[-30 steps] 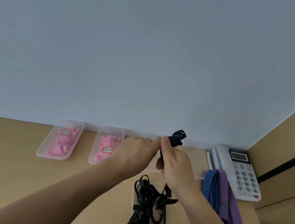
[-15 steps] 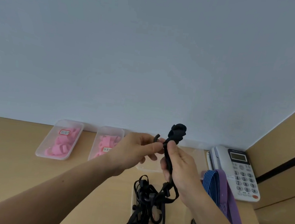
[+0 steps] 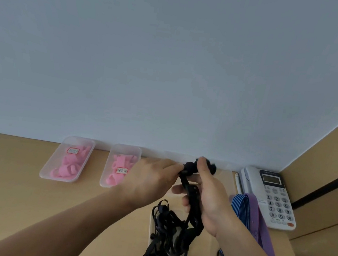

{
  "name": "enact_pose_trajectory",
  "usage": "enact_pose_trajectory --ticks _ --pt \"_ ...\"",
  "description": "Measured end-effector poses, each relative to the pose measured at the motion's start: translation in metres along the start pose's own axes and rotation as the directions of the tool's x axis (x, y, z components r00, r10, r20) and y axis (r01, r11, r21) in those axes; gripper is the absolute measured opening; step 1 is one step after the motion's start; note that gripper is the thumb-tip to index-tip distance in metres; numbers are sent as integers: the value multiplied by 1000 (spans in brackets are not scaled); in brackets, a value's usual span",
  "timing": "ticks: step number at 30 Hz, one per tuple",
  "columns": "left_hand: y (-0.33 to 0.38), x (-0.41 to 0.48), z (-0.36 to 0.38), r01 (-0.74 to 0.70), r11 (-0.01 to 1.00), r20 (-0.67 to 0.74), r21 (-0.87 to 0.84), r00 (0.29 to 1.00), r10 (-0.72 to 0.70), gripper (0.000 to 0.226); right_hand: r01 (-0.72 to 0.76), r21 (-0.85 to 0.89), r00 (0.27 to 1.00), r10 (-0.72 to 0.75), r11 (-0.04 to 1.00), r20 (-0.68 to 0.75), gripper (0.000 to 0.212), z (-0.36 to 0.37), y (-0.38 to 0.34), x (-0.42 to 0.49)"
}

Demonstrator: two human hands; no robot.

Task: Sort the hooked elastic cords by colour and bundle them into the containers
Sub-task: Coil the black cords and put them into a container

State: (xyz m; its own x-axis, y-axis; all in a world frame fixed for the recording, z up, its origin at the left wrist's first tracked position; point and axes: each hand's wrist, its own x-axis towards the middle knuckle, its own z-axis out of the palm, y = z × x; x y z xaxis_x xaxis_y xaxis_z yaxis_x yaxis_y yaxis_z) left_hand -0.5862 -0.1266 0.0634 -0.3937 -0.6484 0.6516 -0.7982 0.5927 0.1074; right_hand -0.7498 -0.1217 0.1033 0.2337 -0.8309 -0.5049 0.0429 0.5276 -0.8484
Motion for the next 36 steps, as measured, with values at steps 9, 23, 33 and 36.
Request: enact_pose_trajectory --ticks 9,23,33,36 --pt "8 7 -16 501 797 225 -337 865 -449 44 182 150 983 -176 972 -53 48 0 8 4" --pt "13 12 -23 738 488 506 -465 674 -538 20 225 -119 970 -234 967 -60 51 4 2 1" --pt "-3 -4 1 144 988 136 -53 981 -136 9 187 -172 978 -201 967 -64 53 12 7 4" --pt "3 0 -9 601 701 365 -384 796 -483 18 214 -79 973 -220 974 -72 44 8 7 3"
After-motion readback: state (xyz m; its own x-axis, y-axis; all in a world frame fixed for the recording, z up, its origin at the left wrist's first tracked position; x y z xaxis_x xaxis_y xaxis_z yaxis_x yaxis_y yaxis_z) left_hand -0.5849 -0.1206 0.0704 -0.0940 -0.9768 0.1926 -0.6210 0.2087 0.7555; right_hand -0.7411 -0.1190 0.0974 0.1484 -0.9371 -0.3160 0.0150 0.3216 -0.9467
